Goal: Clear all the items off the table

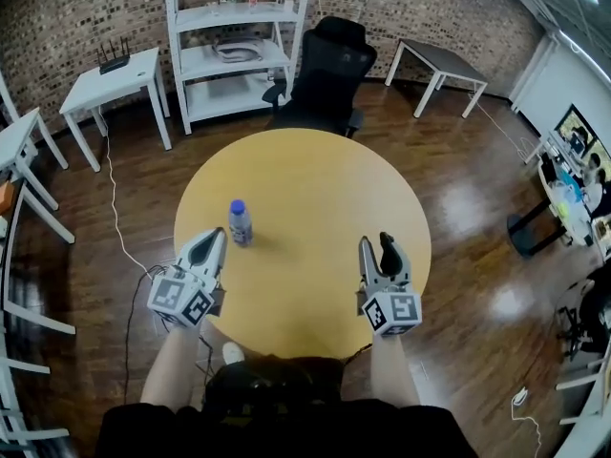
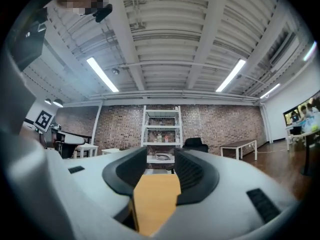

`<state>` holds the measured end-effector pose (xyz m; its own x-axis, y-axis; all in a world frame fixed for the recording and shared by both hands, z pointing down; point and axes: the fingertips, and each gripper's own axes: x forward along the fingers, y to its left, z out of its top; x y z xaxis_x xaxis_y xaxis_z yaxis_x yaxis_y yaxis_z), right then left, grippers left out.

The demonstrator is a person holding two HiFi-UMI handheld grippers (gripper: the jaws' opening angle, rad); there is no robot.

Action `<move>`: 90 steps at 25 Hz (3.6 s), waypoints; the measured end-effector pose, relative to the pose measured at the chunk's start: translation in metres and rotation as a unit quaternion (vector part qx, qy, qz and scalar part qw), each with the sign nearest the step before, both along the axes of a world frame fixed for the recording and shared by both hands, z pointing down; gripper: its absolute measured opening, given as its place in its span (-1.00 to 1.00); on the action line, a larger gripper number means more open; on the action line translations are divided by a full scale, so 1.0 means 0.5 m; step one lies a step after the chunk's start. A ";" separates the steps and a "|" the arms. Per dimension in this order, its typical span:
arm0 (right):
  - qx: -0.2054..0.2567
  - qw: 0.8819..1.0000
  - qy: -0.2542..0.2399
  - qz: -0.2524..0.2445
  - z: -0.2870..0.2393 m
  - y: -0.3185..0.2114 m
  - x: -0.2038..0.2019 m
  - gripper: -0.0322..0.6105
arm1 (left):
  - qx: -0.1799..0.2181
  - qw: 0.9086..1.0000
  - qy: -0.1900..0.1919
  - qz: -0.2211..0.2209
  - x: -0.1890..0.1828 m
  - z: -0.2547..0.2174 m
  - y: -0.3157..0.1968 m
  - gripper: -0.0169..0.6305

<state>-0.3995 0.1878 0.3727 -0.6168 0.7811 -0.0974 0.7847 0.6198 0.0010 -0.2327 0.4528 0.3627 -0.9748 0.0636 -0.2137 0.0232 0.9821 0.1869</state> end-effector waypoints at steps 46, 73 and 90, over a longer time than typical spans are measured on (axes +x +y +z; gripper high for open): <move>0.002 0.704 -0.022 0.710 -0.012 -0.848 0.856 -0.35 | -0.025 0.712 -0.032 0.701 -0.007 0.003 -1.024 -0.95; -0.017 0.572 -0.009 0.820 0.043 -1.086 1.256 -0.35 | -0.032 0.574 -0.021 0.818 0.315 0.049 -1.460 -0.95; -0.037 0.484 0.018 0.874 0.092 -1.035 1.350 -0.35 | -0.051 0.487 -0.025 0.871 0.407 0.091 -1.570 -0.57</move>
<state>0.2757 -0.3297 0.4186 -0.3302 -0.9426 -0.0499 -0.9407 0.3330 -0.0657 -0.0291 -0.3321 0.4080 0.4770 -0.8651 -0.1554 -0.8647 -0.4936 0.0934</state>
